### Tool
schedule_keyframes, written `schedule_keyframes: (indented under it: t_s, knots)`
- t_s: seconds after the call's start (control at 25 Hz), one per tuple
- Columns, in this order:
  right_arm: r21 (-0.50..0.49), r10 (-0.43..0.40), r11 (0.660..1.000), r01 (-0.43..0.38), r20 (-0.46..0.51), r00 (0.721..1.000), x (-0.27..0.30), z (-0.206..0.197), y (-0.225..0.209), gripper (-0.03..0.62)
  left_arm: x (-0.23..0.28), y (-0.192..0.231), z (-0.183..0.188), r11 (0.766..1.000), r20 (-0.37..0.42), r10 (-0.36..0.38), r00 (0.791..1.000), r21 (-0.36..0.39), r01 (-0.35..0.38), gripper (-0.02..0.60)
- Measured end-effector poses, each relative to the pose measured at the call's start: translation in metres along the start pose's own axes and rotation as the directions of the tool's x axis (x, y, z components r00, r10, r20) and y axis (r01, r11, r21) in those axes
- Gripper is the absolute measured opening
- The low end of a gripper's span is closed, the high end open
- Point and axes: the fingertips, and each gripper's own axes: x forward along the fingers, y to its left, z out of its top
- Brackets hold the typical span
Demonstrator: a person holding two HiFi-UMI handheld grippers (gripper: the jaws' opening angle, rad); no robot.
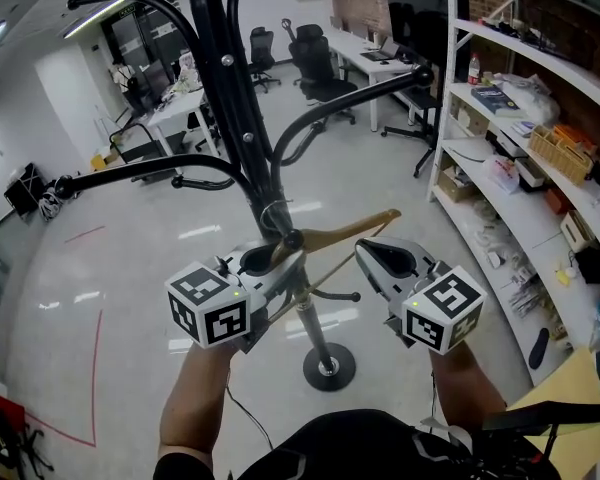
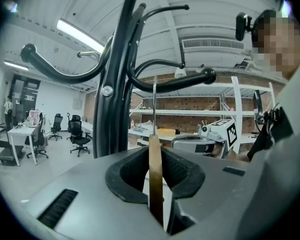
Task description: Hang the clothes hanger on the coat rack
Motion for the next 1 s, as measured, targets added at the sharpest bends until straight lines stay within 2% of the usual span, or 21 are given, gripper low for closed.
schedule_keyframes:
  t_s: [0.2,0.64,1.0]
  knots:
    - [0.003,-0.009,1.000,0.009,0.000,1.000,-0.0012,-0.0004,-0.0024,0.006,0.0028,-0.0004,-0.0047,1.000,-0.015,-0.014,1.000,0.011,0.014,0.054]
    - [-0.003,-0.011,1.000,0.011,-0.009,1.000,-0.0016,-0.0027,0.0014,0.006,0.0005,0.0033,-0.0068,0.999,0.021,-0.050,0.999,-0.001,0.050,0.054]
    - [-0.021,-0.002,1.000,0.001,-0.017,1.000,-0.0047,-0.0010,0.0046,0.006,-0.0008,0.0072,-0.0055,0.997,0.053,-0.028,0.998,0.069,0.024,0.055]
